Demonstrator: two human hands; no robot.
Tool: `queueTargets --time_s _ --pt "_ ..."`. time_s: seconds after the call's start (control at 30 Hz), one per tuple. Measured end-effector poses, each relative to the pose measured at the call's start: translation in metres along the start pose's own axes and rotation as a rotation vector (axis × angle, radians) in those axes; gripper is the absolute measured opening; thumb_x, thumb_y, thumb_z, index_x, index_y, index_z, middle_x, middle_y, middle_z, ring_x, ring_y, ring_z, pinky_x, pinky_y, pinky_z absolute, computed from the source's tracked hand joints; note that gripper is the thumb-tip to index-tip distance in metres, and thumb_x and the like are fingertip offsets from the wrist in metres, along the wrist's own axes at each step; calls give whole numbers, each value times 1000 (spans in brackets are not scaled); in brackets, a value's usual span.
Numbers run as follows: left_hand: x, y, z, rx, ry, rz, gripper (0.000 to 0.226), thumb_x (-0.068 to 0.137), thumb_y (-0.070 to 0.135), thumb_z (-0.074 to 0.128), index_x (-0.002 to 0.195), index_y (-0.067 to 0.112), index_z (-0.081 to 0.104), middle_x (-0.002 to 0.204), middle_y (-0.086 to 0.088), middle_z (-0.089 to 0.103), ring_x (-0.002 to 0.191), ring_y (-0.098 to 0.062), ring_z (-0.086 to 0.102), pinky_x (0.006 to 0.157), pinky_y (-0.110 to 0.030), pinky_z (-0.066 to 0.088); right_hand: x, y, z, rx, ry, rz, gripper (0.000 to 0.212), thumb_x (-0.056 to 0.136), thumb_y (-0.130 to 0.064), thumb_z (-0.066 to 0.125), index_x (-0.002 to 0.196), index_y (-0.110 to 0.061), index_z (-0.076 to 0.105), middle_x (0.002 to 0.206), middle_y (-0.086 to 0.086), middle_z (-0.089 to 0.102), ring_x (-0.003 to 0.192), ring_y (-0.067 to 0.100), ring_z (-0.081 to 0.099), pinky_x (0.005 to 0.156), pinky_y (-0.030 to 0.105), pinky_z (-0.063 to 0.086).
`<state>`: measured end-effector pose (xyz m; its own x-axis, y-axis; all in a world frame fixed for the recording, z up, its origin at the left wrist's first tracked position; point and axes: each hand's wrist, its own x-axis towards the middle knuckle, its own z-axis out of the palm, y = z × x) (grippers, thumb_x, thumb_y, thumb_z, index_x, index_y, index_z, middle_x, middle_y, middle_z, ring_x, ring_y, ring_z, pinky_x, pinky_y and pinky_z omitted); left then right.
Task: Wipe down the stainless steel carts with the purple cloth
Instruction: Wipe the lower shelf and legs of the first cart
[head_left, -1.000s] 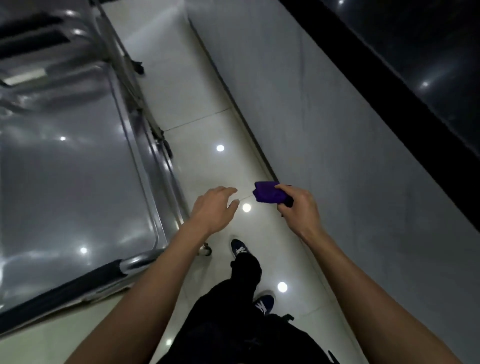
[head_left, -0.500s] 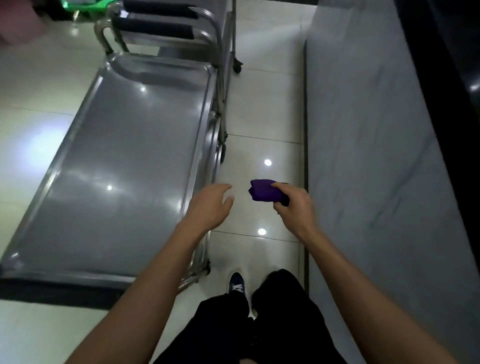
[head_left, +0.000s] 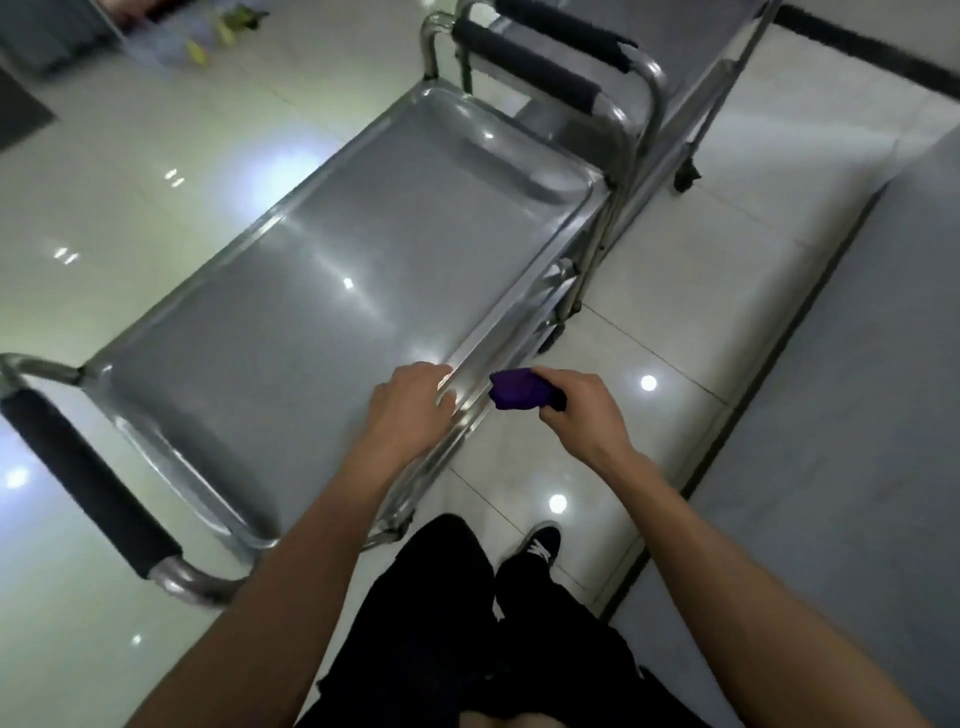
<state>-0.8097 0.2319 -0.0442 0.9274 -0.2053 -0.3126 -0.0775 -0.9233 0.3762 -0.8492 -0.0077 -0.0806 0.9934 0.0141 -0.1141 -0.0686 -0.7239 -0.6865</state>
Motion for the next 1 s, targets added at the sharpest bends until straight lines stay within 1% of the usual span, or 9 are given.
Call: queueTargets --time_s 0.07,0.13,0.23,0.3,0.5,0.63,0.73,0.9,1.0 --pt "1 -4 3 11 2 -72 36 98 31 50 132 25 60 135 1 59 125 -26 51 100 -43 43 19 2 2 -37 -96 -20 64 84 -9 68 143 -28 51 107 -2 70 95 17 63 77 40 57" --pt "5 -10 8 2 19 -147 41 99 29 50 140 26 55 145 2 52 134 -24 43 107 -43 36 39 4 5 -90 -200 -46 73 86 -13 67 151 -31 39 102 -3 65 93 19 61 73 38 55" --pt "14 -23 20 -13 41 -247 48 97 23 53 144 23 51 150 1 45 140 -24 35 108 -42 33 70 5 14 -191 -323 -117 82 86 -17 67 153 -39 26 92 -5 59 85 19 58 65 33 50" --pt "21 -29 31 -43 54 -285 48 95 21 54 143 22 51 151 0 43 141 -23 31 108 -41 31 89 7 19 -253 -378 -141 86 85 -18 67 153 -41 20 92 -1 59 83 19 57 65 34 51" --pt "33 -29 62 -71 92 -325 40 92 21 56 132 21 54 145 -1 41 139 -23 31 108 -45 34 126 17 23 -418 -507 -179 90 83 -19 64 151 -50 13 87 2 59 80 24 57 63 36 52" --pt "26 -17 73 -74 120 -361 41 93 22 57 134 22 54 144 -1 42 137 -24 33 107 -45 34 137 21 23 -494 -585 -205 88 85 -19 62 155 -41 15 98 3 63 93 30 57 72 42 56" --pt "21 -8 78 -69 127 -408 40 94 21 55 134 23 56 144 0 42 138 -23 33 108 -44 32 140 24 25 -526 -622 -240 87 87 -19 62 156 -37 14 98 2 59 97 31 56 75 44 56" --pt "18 4 88 -34 209 -523 39 92 11 57 130 19 60 142 -4 46 135 -27 35 107 -45 36 148 32 27 -577 -662 -297 87 91 -24 63 158 -32 7 102 9 55 102 30 53 78 42 54" --pt "17 13 95 31 191 -556 45 86 7 58 131 14 58 140 -8 46 131 -30 38 105 -46 37 151 39 29 -596 -671 -337 89 91 -25 63 158 -31 4 106 11 58 105 31 51 78 42 54"
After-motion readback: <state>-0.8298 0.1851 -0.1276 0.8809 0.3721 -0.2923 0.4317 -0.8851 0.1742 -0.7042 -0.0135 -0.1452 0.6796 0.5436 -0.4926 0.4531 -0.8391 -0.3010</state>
